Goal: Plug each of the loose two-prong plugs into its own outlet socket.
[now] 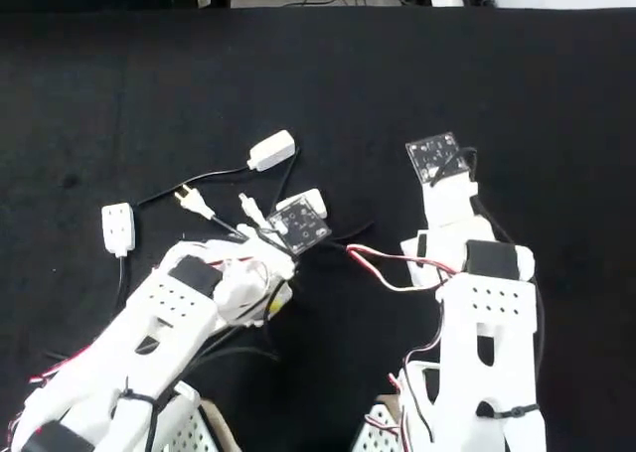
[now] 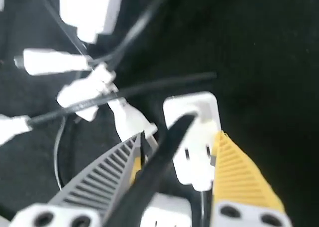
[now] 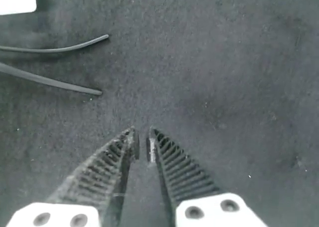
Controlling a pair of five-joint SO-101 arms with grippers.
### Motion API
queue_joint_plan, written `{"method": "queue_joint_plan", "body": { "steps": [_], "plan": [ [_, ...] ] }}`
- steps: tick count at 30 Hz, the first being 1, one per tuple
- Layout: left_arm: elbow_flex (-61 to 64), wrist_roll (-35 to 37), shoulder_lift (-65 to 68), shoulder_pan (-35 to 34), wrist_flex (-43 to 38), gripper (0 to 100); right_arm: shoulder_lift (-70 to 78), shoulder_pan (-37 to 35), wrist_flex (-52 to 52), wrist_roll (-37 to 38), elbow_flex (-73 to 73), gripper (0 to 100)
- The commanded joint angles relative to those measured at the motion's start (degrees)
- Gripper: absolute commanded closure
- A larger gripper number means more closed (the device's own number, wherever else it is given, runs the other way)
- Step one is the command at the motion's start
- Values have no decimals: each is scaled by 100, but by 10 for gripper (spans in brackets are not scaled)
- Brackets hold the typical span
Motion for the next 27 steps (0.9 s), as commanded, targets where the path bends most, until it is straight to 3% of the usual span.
{"method": "queue_joint_plan", "body": {
  "steps": [1,6,13,27],
  "plan": [
    [-31,9,360,13,-299,776,-4,62,-105,35,-13,967],
    [-57,0,615,4,-237,776,-4,62,-105,35,-13,967],
    [-330,0,668,13,686,773,-4,53,-132,44,48,967],
    [48,44,642,4,1055,771,-4,18,-229,44,119,967]
  ]
}}
